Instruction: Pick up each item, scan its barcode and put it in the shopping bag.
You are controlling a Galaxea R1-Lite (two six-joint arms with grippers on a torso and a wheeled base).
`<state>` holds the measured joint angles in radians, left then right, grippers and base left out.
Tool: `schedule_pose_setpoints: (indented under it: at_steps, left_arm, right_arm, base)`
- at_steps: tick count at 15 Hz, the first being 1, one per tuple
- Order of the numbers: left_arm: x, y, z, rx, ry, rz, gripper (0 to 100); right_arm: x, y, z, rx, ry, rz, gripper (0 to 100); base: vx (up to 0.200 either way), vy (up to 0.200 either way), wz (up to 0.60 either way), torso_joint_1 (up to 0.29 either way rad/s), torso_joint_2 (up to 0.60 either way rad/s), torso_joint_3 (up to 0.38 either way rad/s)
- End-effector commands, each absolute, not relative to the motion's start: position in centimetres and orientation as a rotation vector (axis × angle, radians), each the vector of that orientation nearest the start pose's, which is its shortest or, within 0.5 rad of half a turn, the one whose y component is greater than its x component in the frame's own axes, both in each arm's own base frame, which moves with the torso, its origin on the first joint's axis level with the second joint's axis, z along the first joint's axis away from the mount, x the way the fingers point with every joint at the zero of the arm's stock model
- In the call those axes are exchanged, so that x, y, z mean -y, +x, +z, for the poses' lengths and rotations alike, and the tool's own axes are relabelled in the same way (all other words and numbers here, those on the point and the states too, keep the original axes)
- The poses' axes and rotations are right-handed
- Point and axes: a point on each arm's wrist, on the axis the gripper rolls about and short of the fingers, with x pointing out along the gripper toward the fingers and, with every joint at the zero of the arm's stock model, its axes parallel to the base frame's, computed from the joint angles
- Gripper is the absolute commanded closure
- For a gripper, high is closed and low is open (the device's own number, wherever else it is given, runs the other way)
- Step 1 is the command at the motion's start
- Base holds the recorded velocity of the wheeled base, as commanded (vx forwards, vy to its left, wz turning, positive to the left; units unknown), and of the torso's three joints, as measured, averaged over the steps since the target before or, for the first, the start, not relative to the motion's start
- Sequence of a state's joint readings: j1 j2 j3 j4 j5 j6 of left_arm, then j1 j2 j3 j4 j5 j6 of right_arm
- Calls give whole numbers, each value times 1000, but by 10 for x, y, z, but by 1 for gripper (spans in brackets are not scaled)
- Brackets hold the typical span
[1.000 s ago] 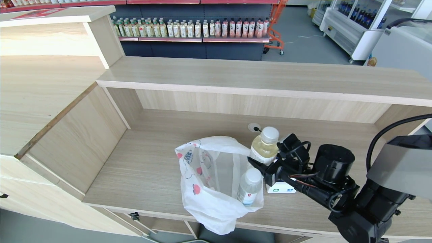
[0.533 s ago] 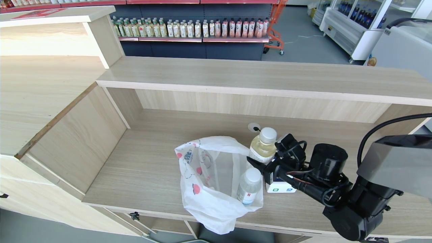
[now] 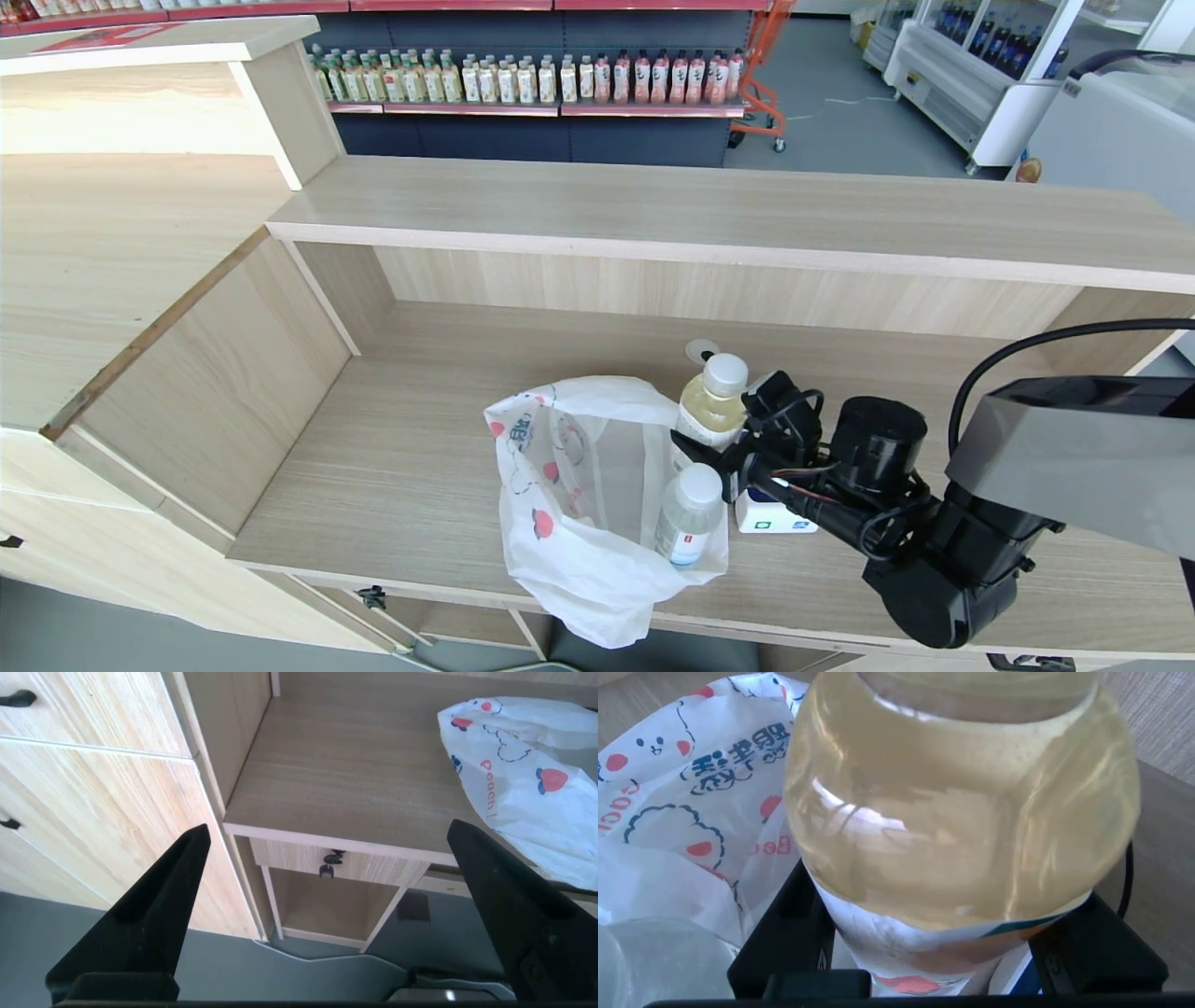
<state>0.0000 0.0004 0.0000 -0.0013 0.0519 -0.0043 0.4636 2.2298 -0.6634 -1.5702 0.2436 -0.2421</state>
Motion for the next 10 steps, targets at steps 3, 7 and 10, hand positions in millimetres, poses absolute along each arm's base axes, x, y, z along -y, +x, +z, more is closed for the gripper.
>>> schedule_pose_setpoints:
  at_steps: [3, 7, 10]
  left_arm:
    - [-1, -23, 76, 2, -5, 52, 0]
    - [-1, -23, 76, 2, -5, 52, 0]
    - [-1, -23, 76, 2, -5, 52, 0]
  right_arm:
    - [-169, 327, 57, 83, -220, 716, 100]
    - [-170, 327, 55, 47, -135, 757, 100]
    - [-168, 333, 48, 36, -129, 761, 100]
  base:
    - [0, 0, 0, 0, 0, 0]
    - [0, 0, 0, 0, 0, 0]
    - [0, 0, 0, 0, 0, 0]
